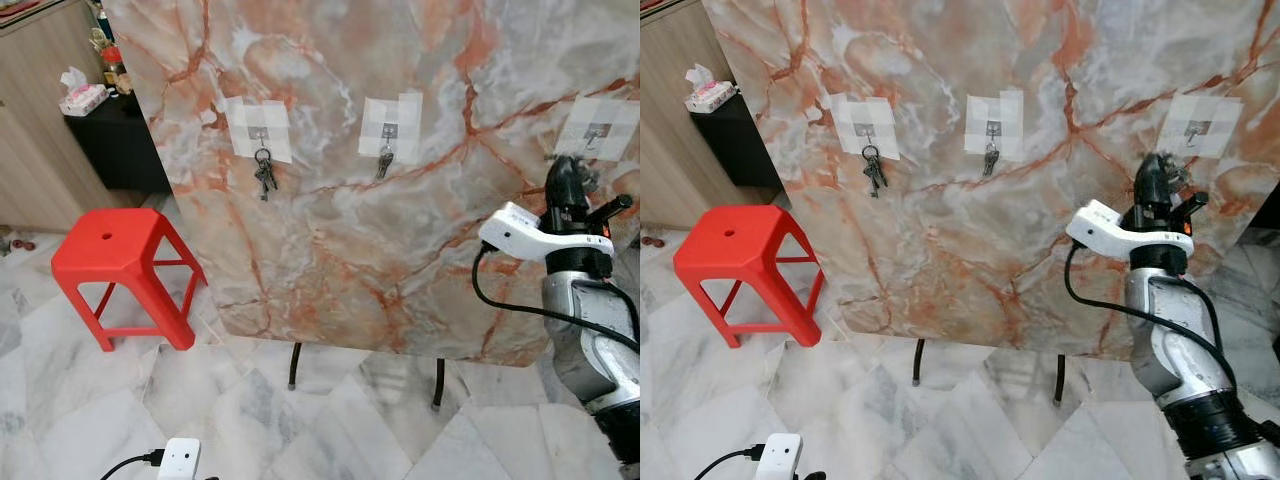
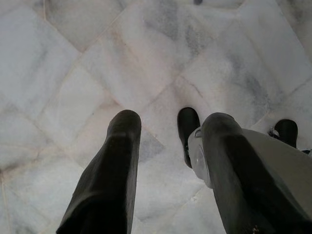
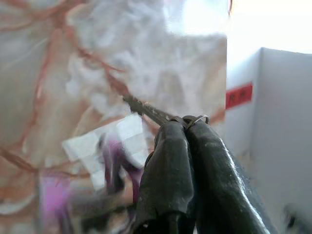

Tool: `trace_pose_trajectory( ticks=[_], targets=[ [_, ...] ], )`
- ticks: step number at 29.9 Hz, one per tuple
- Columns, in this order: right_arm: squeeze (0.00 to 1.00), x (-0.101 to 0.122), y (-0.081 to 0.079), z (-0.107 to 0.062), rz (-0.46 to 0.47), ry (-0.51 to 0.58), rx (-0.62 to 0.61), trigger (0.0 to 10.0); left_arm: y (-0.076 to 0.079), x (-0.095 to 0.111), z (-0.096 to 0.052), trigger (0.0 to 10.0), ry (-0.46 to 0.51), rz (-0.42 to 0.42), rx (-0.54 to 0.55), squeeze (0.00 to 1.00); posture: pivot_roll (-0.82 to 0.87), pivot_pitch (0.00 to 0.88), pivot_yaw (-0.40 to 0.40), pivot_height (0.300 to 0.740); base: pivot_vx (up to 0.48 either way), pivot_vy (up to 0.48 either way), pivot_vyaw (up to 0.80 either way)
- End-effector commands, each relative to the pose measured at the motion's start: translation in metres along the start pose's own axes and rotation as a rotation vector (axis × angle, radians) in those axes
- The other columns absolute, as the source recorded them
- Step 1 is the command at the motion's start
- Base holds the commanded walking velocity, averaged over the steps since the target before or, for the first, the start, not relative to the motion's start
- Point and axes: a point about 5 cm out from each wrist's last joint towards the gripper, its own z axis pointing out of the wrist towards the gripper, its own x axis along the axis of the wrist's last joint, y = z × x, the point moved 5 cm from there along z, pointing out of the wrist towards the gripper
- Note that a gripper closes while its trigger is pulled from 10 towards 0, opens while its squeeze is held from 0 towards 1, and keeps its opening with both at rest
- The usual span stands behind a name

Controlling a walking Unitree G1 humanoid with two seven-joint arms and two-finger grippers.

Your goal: Hang keys on a hook

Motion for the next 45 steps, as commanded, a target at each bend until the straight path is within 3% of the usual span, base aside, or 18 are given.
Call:
trace_pose_trajectory(
  ticks=[1, 5, 6, 9, 11, 12, 13, 16, 19, 20, 22, 28, 32, 34, 36, 39, 42, 45],
  targets=[
    [0.00, -0.011, 0.005, -0.001, 0.091, -0.073, -0.036, 10.0, -0.004, -0.006, -0.002, 10.0, -0.014, -0.010, 0.010, 0.00, 0.07, 0.016, 0.036, 0.740, 0.000, 0.000, 0.00],
    [0.00, -0.014, 0.007, -0.006, 0.094, -0.101, -0.083, 10.0, -0.004, -0.007, -0.002, 10.0, -0.015, -0.011, 0.010, 0.00, 0.07, 0.020, 0.040, 0.740, 0.000, 0.000, 0.00],
    [0.00, -0.018, 0.007, -0.009, 0.151, -0.141, -0.095, 10.0, -0.004, -0.007, -0.002, 10.0, -0.015, -0.010, 0.010, 0.00, 0.07, 0.025, 0.040, 0.740, 0.000, 0.000, 0.00],
    [0.00, -0.019, 0.006, -0.011, 0.192, -0.162, -0.109, 10.0, -0.004, -0.006, -0.002, 10.0, -0.014, -0.011, 0.010, 0.00, 0.08, 0.028, 0.040, 0.740, 0.000, 0.000, 0.00],
    [0.00, -0.021, 0.005, -0.014, 0.259, -0.197, -0.129, 10.0, -0.004, -0.006, -0.002, 10.0, -0.013, -0.012, 0.010, 0.00, 0.08, 0.030, 0.041, 0.740, 0.000, 0.000, 0.00],
    [0.00, -0.028, 0.001, -0.017, 0.436, -0.284, -0.142, 10.0, -0.004, -0.006, -0.002, 10.0, -0.013, -0.013, 0.010, 0.00, 0.08, 0.032, 0.043, 0.740, 0.000, 0.000, 0.00],
    [0.00, -0.031, 0.000, -0.018, 0.499, -0.320, -0.153, 10.0, -0.004, -0.006, -0.002, 10.0, -0.013, -0.014, 0.010, 0.00, 0.08, 0.032, 0.043, 0.740, 0.000, 0.000, 0.00],
    [0.00, -0.035, 0.002, -0.019, 0.568, -0.361, -0.195, 10.0, -0.005, -0.005, -0.002, 10.0, -0.012, -0.014, 0.012, 0.00, 0.08, 0.036, 0.045, 0.740, 0.000, 0.000, 0.00],
    [0.00, -0.040, -0.003, -0.021, 0.694, -0.422, -0.211, 10.0, -0.005, -0.005, -0.002, 10.0, -0.013, -0.012, 0.011, 0.00, 0.08, 0.039, 0.046, 0.740, 0.000, 0.000, 0.00],
    [0.00, -0.045, -0.016, -0.024, 0.844, -0.507, -0.180, 10.0, -0.005, -0.005, -0.001, 10.0, -0.013, -0.012, 0.011, 0.00, 0.08, 0.039, 0.046, 0.740, 0.000, 0.000, 0.00],
    [0.00, -0.049, -0.056, -0.037, 1.348, -0.737, -0.137, 10.0, -0.004, -0.004, -0.001, 10.0, -0.011, -0.013, 0.009, 0.00, 0.08, 0.042, 0.045, 0.740, 0.000, 0.000, 0.00],
    [0.00, -0.048, -0.069, -0.044, 1.500, -0.830, -0.147, 10.0, -0.005, -0.004, -0.001, 10.0, -0.011, -0.012, 0.009, 0.00, 0.08, 0.045, 0.045, 0.740, 0.000, 0.000, 0.00],
    [0.00, -0.044, -0.080, -0.048, 1.519, -0.870, -0.107, 10.0, -0.004, -0.004, -0.001, 10.0, -0.012, -0.012, 0.009, 0.00, 0.08, 0.046, 0.044, 0.740, 0.000, 0.000, 0.00],
    [0.00, -0.042, -0.084, -0.049, 1.511, -0.883, -0.078, 10.0, -0.004, -0.004, -0.001, 10.0, -0.011, -0.012, 0.009, 0.00, 0.08, 0.047, 0.044, 0.740, 0.000, 0.000, 0.00],
    [0.00, -0.035, -0.103, -0.055, 1.362, -0.906, 0.094, 10.0, -0.004, -0.004, -0.001, 10.0, -0.013, -0.011, 0.006, 0.00, 0.08, 0.047, 0.044, 0.740, 0.000, 0.000, 0.00],
    [0.00, -0.034, -0.109, -0.060, 1.296, -0.915, 0.142, 10.0, -0.003, -0.004, -0.001, 10.0, -0.013, -0.011, 0.005, 0.00, 0.08, 0.046, 0.044, 0.740, 0.000, 0.000, 0.00],
    [0.00, -0.036, -0.137, -0.090, 1.627, -1.272, 0.080, 10.0, -0.003, -0.004, -0.001, 10.0, -0.013, -0.012, 0.005, 0.00, 0.08, 0.046, 0.043, 0.740, 0.000, 0.000, 0.00],
    [0.00, -0.030, -0.136, -0.081, 1.570, -1.156, 0.164, 10.0, -0.003, -0.004, -0.001, 10.0, -0.013, -0.013, 0.004, 0.00, 0.08, 0.047, 0.043, 0.740, 0.000, 0.000, 0.00]
  ],
)
